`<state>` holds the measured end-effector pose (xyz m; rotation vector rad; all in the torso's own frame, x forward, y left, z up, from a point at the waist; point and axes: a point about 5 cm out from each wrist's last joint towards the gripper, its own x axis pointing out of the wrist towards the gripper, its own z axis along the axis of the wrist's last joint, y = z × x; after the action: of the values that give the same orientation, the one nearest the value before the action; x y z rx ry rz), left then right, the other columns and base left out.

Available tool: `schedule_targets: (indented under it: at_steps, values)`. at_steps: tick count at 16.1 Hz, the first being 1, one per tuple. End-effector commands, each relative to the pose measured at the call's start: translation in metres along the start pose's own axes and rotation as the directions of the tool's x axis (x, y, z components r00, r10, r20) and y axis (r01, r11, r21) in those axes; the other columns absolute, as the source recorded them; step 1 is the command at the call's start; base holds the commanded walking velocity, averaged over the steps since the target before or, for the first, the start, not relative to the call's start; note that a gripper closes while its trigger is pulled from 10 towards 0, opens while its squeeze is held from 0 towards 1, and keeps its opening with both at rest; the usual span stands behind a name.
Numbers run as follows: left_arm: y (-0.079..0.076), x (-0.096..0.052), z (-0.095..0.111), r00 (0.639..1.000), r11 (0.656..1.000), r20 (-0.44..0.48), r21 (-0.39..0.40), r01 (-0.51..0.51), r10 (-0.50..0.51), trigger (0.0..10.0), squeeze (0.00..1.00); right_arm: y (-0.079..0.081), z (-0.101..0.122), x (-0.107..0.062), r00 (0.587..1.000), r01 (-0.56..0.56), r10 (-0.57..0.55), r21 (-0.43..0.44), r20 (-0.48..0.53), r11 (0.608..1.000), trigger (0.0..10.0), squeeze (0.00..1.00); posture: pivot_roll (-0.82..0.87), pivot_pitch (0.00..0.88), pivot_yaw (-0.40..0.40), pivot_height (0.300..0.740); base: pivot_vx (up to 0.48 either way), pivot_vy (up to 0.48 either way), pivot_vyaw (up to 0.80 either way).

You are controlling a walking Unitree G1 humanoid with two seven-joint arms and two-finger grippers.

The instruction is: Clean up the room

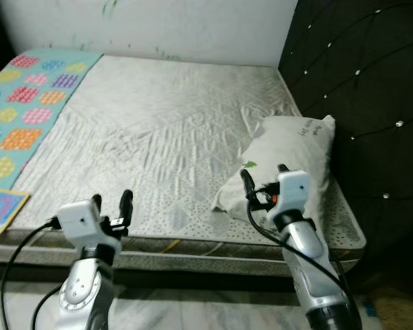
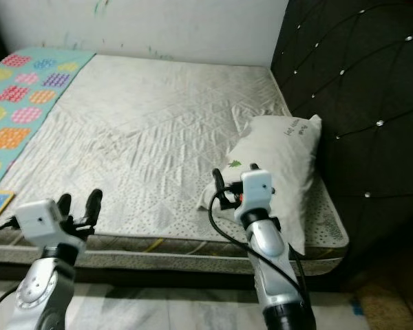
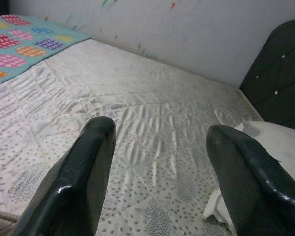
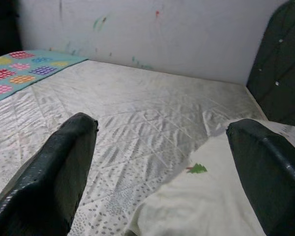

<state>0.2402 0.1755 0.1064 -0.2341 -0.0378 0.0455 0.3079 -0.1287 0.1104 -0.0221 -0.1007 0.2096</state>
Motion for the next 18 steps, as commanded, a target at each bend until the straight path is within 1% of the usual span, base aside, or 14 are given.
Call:
schedule_targets:
  at_steps: [1, 2, 5, 7, 8, 10, 11, 12, 13, 14, 15, 16, 17, 18]
  values:
    - [0.001, 0.004, 0.0, 1.0, 1.0, 0.007, 0.004, 0.009, -0.009, 10.0, 0.0, -0.002, 0.004, 0.005, 1.0, 0.006, -0.006, -0.009, 0.022, 1.0, 10.0, 0.0, -0.04, 0.013, -0.075, 0.74, 0.0, 0.0, 0.0]
    - [0.003, 0.009, -0.001, 1.0, 1.0, 0.011, 0.01, 0.011, -0.011, 10.0, 0.0, -0.003, 0.004, 0.008, 1.0, 0.008, -0.008, -0.014, 0.025, 1.0, 10.0, 0.0, -0.04, 0.0, -0.074, 0.74, 0.251, 0.0, 0.0]
    - [0.006, 0.015, -0.005, 1.0, 1.0, 0.012, 0.024, 0.012, -0.013, 10.0, 0.0, -0.003, 0.002, 0.01, 1.0, 0.009, -0.008, -0.017, 0.029, 1.0, 10.0, 0.0, -0.04, 0.0, -0.068, 0.74, 0.26, 0.0, 0.0]
    - [0.008, 0.019, -0.008, 1.0, 0.999, 0.015, 0.04, 0.017, -0.017, 10.0, 0.0, -0.005, 0.0, 0.007, 0.999, 0.009, -0.009, -0.019, 0.032, 1.0, 10.0, 0.0, -0.04, 0.0, -0.067, 0.74, 0.262, 0.0, 0.0]
    - [0.008, 0.021, -0.009, 0.999, 0.998, 0.011, 0.056, 0.039, -0.04, 10.0, 0.0, -0.009, -0.004, 0.003, 1.0, 0.016, -0.015, -0.033, 0.026, 0.999, 10.0, 0.0, -0.05, 0.0, -0.072, 0.74, 0.266, 0.0, 0.0]
    - [0.01, 0.015, -0.012, 0.996, 0.993, -0.022, 0.08, 0.089, -0.088, 10.0, 0.0, -0.015, -0.01, -0.007, 1.0, 0.022, -0.022, -0.059, 0.005, 0.998, 10.0, 0.0, -0.05, 0.0, -0.079, 0.74, 0.127, 0.0, 0.0]
    - [0.01, 0.01, -0.014, 0.992, 0.986, -0.038, 0.105, 0.127, -0.123, 10.0, 0.0, -0.017, -0.012, -0.01, 1.0, 0.018, -0.018, -0.07, 0.0, 0.997, 10.0, 0.0, -0.05, 0.0, -0.077, 0.74, 0.0, 0.0, 0.0]
    - [0.011, 0.003, -0.014, 0.987, 0.982, -0.059, 0.111, 0.155, -0.149, 10.0, 0.0, -0.019, -0.012, -0.015, 1.0, 0.009, -0.009, -0.102, 0.0, 0.995, 10.0, 0.0, -0.05, 0.0, -0.076, 0.74, 0.0, 0.0, 0.0]
    - [0.012, -0.003, -0.012, 0.982, 0.975, -0.069, 0.124, 0.184, -0.176, 10.0, 0.0, -0.022, -0.012, -0.018, 1.0, 0.009, -0.009, -0.112, 0.0, 0.994, 10.0, 0.0, -0.05, 0.0, -0.076, 0.74, 0.0, 0.0, 0.0]
    - [0.009, -0.006, -0.012, 0.975, 0.97, -0.084, 0.116, 0.212, -0.204, 10.0, 0.0, -0.023, -0.01, -0.018, 1.0, 0.012, -0.011, -0.112, 0.004, 0.994, 10.0, 0.0, -0.05, 0.001, -0.081, 0.74, 0.0, 0.0, 0.0]
    - [0.002, -0.01, -0.014, 0.962, 0.957, -0.107, 0.119, 0.264, -0.252, 10.0, 0.0, -0.024, -0.01, -0.019, 1.0, 0.015, -0.015, -0.112, 0.0, 0.994, 10.0, 0.0, -0.05, 0.018, -0.091, 0.74, 0.0, 0.0, 0.0]
    - [-0.008, -0.011, -0.022, 0.936, 0.933, -0.139, 0.118, 0.34, -0.324, 10.0, 0.0, -0.023, -0.014, -0.02, 1.0, 0.016, -0.017, -0.111, -0.012, 0.994, 10.0, 0.0, -0.05, 0.023, -0.097, 0.74, 0.0, 0.0, 0.0]
    - [-0.011, -0.011, -0.024, 0.929, 0.926, -0.147, 0.119, 0.358, -0.34, 10.0, 0.0, -0.023, -0.014, -0.02, 1.0, 0.015, -0.017, -0.109, -0.015, 0.994, 10.0, 0.0, -0.05, 0.025, -0.1, 0.74, 0.0, 0.0, 0.0]
    - [-0.019, -0.009, -0.026, 0.915, 0.915, -0.156, 0.106, 0.39, -0.372, 10.0, 0.0, -0.02, -0.014, -0.02, 1.0, 0.007, -0.008, -0.102, -0.018, 0.995, 10.0, 0.0, -0.05, 0.024, -0.1, 0.74, 0.251, 0.0, 0.0]
